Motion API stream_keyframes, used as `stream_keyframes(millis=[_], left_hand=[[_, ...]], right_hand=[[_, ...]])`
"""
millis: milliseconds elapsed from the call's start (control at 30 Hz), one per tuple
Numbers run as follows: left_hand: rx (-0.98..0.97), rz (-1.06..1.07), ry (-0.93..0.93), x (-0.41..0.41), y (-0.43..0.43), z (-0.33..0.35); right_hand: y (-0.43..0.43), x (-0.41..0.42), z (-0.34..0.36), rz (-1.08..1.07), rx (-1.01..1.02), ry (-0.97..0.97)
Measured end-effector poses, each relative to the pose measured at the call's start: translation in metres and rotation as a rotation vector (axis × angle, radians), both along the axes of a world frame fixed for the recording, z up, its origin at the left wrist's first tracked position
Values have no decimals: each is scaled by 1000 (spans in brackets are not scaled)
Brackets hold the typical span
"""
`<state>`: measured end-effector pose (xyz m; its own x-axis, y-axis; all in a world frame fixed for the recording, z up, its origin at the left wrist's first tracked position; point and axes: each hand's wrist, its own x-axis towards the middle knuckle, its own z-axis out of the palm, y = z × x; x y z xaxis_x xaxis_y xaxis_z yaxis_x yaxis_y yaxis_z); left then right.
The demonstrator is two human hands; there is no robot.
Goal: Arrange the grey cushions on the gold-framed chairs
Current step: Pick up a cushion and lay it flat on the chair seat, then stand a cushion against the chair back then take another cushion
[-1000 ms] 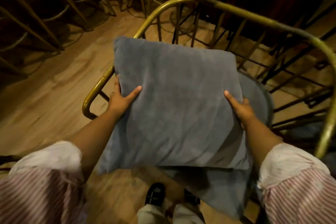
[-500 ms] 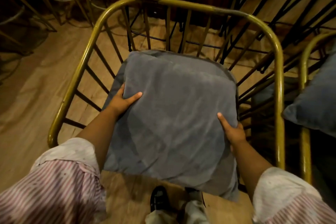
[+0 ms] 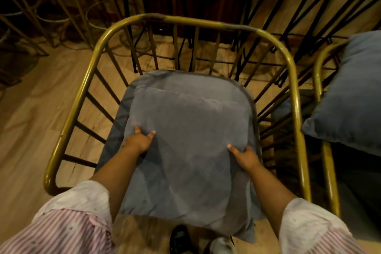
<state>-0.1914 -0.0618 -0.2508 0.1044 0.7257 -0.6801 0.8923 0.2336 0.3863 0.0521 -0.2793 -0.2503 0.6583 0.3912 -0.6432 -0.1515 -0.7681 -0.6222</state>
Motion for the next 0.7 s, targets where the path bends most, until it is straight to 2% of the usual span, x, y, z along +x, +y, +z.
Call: stream_keyframes(millis=[100,233,333,467,700], left_hand=[[-25,-122,-205,26,-25,38],[3,-316,-306,81,-63,112],[61,-498,-358,137,-92,171],[118,-628,-481,217,-132,228],[98,-607,-624,365,-208,271]], right_hand=[[-14,2,53,140,71,-81],[-47,15,132,183,187,-269],[-77,51,181,106,249,-420],[-121,122,234,-29,273,-645],[-193,286,313,-209,213,-841]])
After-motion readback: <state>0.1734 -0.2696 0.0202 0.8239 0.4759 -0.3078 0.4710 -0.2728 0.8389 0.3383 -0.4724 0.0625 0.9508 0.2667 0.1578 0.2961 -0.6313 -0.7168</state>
